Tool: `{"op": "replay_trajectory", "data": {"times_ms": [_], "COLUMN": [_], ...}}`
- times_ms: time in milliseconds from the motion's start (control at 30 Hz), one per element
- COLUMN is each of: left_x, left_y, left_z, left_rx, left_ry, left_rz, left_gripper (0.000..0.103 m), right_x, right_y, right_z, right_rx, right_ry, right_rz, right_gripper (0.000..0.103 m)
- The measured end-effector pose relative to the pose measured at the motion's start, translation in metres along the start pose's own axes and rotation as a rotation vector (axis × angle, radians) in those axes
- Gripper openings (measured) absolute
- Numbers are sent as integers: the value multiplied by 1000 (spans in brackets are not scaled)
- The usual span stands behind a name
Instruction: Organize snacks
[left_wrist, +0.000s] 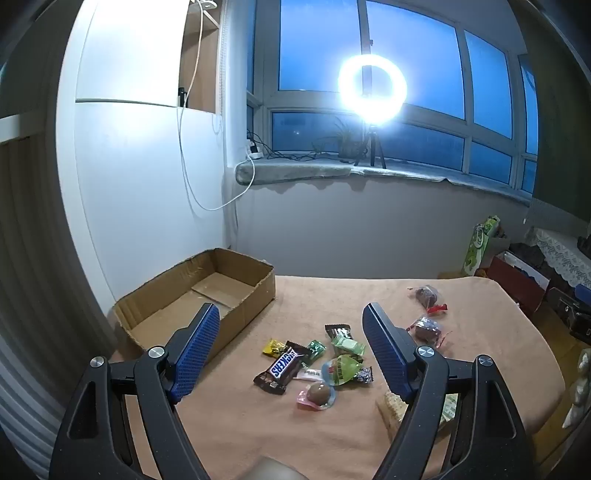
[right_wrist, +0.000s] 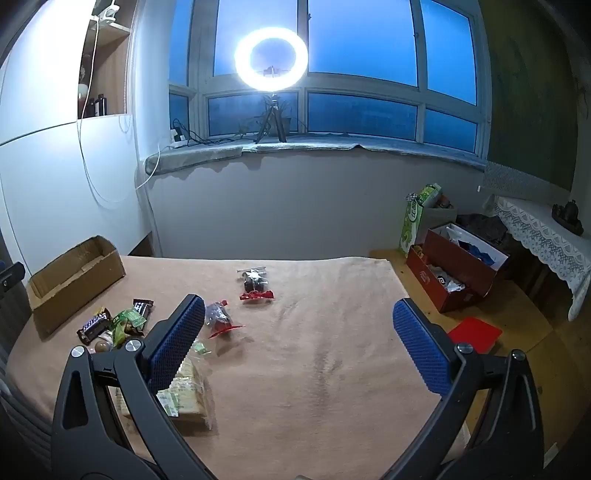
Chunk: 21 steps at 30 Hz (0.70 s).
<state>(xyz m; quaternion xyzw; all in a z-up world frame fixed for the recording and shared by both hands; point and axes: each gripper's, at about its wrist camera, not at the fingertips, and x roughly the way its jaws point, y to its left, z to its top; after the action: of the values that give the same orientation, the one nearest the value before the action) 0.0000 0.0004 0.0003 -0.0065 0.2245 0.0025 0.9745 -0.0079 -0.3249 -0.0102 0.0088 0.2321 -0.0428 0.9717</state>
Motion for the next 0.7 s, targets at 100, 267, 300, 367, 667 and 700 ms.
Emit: {"op": "replay_trajectory", "data": {"times_ms": [100,267,300,367,667,700], "left_x": [-1,2,2,0,-1,0], "left_y": [1,-2,4,4,1,1], "left_z": [1,5,0,-1,0,0], "left_rx": [-4,-2,-10,-14,2,2], "left_ry": [-6,1,-12,-12,-14,-13], "left_rz": [-3,10,-2,-6,-12,-13], "left_gripper": [80,80,80,80,80,80], "right_x": [3,0,0,-1,-1,-2], "right_y": [1,-1,-1,6,1,2], "right_z": [1,0,-1,-4,-3,-3], "right_rx": [3,13,13,11,22,20], "right_ry": [4,-14,-14,-7,1,1], "right_rz": [-4,-2,-1,11,18,18], "right_gripper": [103,103,103,103,103,103]}}
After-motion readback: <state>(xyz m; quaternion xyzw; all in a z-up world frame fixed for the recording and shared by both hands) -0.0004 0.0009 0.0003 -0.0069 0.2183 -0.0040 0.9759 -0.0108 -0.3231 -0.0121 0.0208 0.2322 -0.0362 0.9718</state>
